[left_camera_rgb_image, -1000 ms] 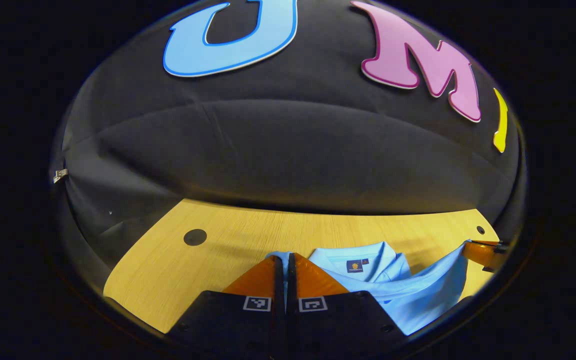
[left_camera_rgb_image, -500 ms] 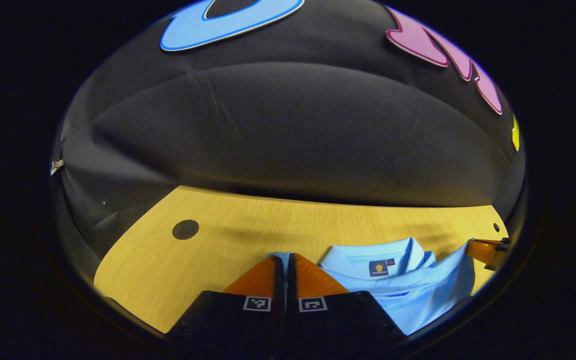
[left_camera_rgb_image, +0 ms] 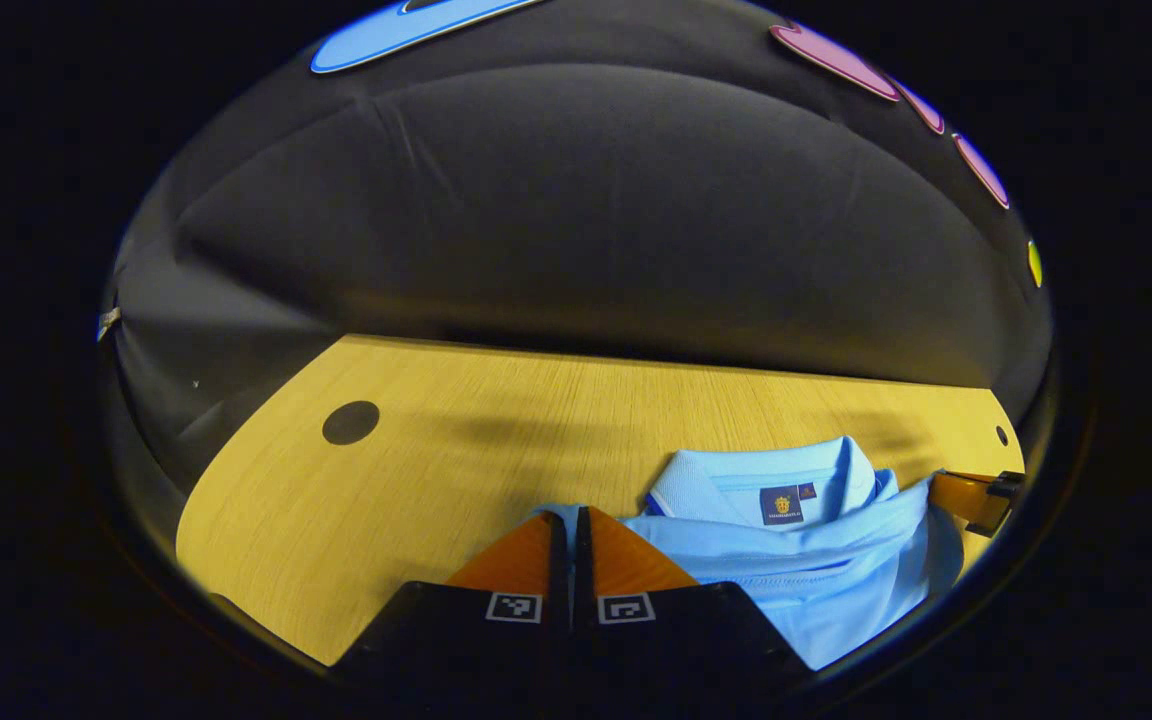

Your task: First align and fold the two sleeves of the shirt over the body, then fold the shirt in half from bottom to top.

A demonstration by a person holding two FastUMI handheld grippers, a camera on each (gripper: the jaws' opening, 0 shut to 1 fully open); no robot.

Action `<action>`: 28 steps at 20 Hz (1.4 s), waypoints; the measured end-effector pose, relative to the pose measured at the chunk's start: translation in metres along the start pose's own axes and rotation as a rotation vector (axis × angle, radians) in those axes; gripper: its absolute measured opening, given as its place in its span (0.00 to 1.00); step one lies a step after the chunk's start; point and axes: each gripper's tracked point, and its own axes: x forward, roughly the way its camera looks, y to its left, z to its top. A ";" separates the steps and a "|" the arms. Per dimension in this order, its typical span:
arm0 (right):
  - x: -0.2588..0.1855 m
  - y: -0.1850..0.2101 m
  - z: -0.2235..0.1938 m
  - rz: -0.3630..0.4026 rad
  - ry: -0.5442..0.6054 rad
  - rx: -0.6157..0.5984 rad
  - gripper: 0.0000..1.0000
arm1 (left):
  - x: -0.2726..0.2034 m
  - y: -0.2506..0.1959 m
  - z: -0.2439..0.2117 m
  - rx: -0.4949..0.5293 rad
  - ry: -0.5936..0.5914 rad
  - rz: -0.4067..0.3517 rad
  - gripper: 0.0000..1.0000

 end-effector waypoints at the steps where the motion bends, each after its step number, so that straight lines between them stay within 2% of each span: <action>1: 0.000 0.000 0.000 -0.003 0.002 0.003 0.07 | 0.000 0.001 -0.001 -0.003 0.001 -0.003 0.06; 3: 0.000 -0.002 -0.003 -0.011 0.015 0.010 0.14 | 0.000 0.001 0.000 -0.005 -0.004 0.001 0.12; 5: -0.001 -0.003 -0.004 -0.016 0.019 0.010 0.31 | -0.002 0.001 -0.001 -0.001 -0.002 0.011 0.26; 6: -0.003 -0.004 -0.004 -0.018 0.019 0.003 0.42 | -0.004 0.004 -0.001 0.008 -0.004 0.029 0.44; 7: -0.005 -0.004 -0.003 -0.017 0.019 -0.002 0.46 | -0.006 0.004 0.000 0.010 -0.007 0.036 0.62; 8: -0.005 -0.004 -0.004 -0.017 0.021 -0.003 0.63 | -0.009 0.002 0.000 0.008 -0.015 0.036 0.66; 9: -0.008 -0.005 -0.002 -0.016 0.017 -0.002 0.65 | -0.012 0.002 0.003 0.007 -0.029 0.039 0.70; 10: -0.012 -0.005 0.001 -0.014 0.006 0.006 0.77 | -0.016 0.002 0.006 0.007 -0.043 0.042 0.83; 13: -0.026 -0.008 0.010 -0.018 -0.034 0.008 0.86 | -0.034 -0.001 0.014 0.011 -0.080 0.033 0.84; 15: -0.045 -0.007 0.016 -0.015 -0.071 0.003 0.87 | -0.054 0.000 0.020 0.022 -0.117 0.033 0.84; 18: -0.080 -0.005 0.025 -0.010 -0.126 -0.017 0.96 | -0.091 -0.004 0.026 0.042 -0.161 0.021 0.84; 22: -0.128 0.002 0.033 0.000 -0.181 -0.035 0.96 | -0.144 -0.007 0.032 0.056 -0.207 0.011 0.84; 28: -0.196 0.009 0.051 0.012 -0.250 -0.016 0.98 | -0.227 -0.011 0.035 0.024 -0.240 -0.019 0.84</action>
